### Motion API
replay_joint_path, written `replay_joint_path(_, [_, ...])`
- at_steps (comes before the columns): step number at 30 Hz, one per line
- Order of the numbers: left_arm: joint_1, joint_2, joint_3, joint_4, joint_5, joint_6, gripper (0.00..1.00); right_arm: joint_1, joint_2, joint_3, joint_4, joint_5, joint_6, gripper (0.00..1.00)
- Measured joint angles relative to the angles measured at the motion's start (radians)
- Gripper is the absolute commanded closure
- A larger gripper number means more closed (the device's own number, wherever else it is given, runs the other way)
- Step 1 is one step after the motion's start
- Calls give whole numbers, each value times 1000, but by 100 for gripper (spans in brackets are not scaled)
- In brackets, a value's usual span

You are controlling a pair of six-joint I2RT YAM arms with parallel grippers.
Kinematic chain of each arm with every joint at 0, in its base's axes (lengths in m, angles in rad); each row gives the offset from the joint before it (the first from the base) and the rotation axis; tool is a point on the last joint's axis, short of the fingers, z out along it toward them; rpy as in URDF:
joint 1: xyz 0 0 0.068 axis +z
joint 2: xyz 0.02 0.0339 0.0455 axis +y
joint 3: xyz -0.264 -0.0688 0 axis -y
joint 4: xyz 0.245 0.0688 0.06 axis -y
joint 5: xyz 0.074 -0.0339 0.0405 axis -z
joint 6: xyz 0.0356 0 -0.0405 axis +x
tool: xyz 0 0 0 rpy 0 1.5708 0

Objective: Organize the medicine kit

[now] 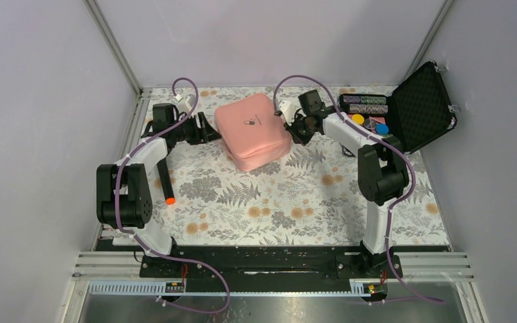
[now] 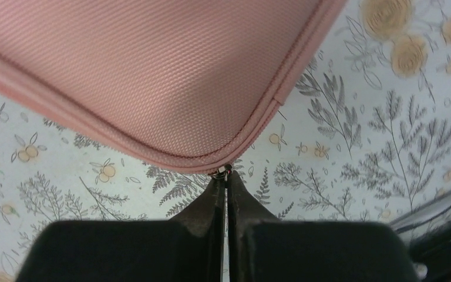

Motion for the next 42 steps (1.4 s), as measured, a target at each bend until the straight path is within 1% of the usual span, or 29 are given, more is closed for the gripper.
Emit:
replay_joint_path(2, [-2, 1, -4, 5, 5, -20, 45, 2, -1, -4, 14, 49, 76, 100])
replay_joint_path(5, [-10, 9, -16, 21, 11, -48, 46, 12, -23, -50, 83, 159, 182, 100])
replay_joint_path(10, [-58, 48, -19, 26, 15, -78, 48, 56, -81, -174, 223, 335, 233, 100])
replay_joint_path(13, [-85, 53, -26, 26, 16, -86, 48, 79, -92, -195, 249, 381, 239, 100])
replay_joint_path(14, [-90, 53, -27, 25, 18, -87, 48, 81, -92, -195, 247, 381, 242, 97])
replay_joint_path(16, [-95, 53, -27, 26, 19, -87, 48, 82, -98, -191, 228, 365, 255, 85])
replay_joint_path(19, [-95, 53, -27, 26, 19, -85, 48, 78, -101, -147, 117, 272, 263, 65])
replay_joint_path(22, [-95, 53, -27, 26, 19, -82, 48, 73, -103, -85, -14, 106, 226, 51])
replay_joint_path(26, [-95, 53, -26, 22, 26, -66, 48, 47, -118, -47, -138, -75, 137, 46])
replay_joint_path(30, [-95, 53, -26, 18, 37, -51, 48, -47, -111, 11, -224, -212, 84, 43])
replay_joint_path(34, [-95, 53, -26, 19, 58, -40, 47, -138, -67, 97, -240, -288, 58, 41])
replay_joint_path(37, [-95, 52, -26, 20, 79, -33, 47, -179, -14, 142, -246, -340, -2, 36])
replay_joint_path(39, [-95, 50, -26, 21, 93, -30, 47, -185, 23, 157, -266, -378, -85, 33])
replay_joint_path(42, [-95, 43, -26, 24, 112, -24, 47, -181, 65, 163, -297, -422, -204, 33])
